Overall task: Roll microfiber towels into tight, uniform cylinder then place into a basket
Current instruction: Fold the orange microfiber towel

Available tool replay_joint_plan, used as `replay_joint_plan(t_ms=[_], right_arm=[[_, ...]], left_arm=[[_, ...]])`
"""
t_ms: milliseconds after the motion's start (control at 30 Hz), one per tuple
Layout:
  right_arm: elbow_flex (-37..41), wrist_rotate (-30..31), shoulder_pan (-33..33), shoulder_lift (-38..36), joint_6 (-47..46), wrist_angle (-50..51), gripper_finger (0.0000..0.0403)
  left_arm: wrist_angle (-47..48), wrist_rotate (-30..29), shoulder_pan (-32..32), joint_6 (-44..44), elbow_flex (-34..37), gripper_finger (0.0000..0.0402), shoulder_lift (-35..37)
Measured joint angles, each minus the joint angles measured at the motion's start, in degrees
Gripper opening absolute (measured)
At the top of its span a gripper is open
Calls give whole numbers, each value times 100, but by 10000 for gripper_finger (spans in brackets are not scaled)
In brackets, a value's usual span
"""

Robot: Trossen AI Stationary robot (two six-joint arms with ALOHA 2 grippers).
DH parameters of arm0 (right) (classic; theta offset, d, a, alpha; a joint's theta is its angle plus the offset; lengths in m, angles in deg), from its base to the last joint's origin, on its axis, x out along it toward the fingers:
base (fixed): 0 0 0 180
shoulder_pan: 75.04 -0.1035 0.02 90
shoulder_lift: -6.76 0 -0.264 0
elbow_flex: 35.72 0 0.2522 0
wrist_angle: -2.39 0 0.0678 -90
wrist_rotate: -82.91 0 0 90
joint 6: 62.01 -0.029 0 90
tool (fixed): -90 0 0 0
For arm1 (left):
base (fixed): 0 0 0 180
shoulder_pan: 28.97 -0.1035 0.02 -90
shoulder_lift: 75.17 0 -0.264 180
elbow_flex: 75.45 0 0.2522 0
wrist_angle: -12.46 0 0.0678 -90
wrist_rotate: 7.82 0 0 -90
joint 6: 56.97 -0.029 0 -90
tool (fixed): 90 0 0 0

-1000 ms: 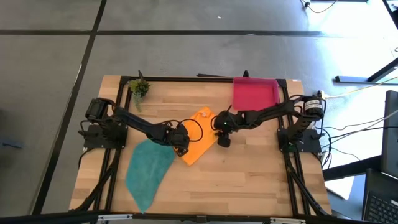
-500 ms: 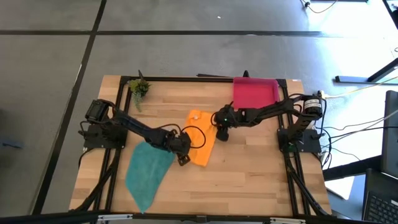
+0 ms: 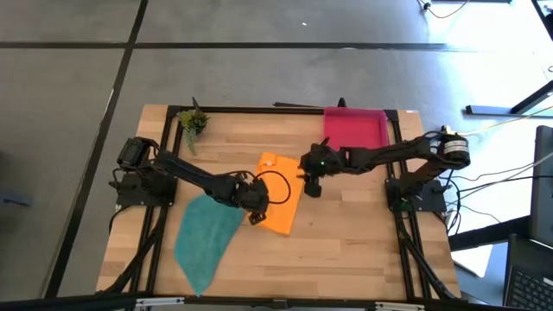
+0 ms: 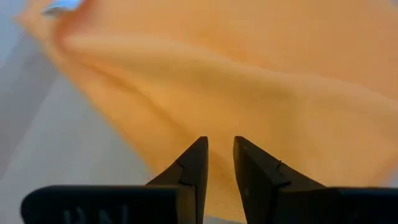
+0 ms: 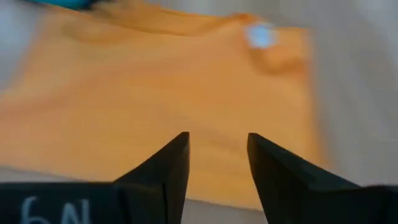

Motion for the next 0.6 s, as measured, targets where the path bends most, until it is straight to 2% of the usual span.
replay_joint_plan(t_ms=[67,133,400,600], right_arm=[[0,-537,-112,170,-88,-193,162],[2,-817,-243,362,-53,-236,162],[4,-816,-389,974,-107,-749,162],[3,-461,-321,1252,-98,-828,162]], left_arm=[[-52,-11,-111,141,129,69,-1],[-67,-8,-214,292,262,69,-55],[-169,376,-326,459,464,69,-57],[-281,686,-220,476,462,69,-55]])
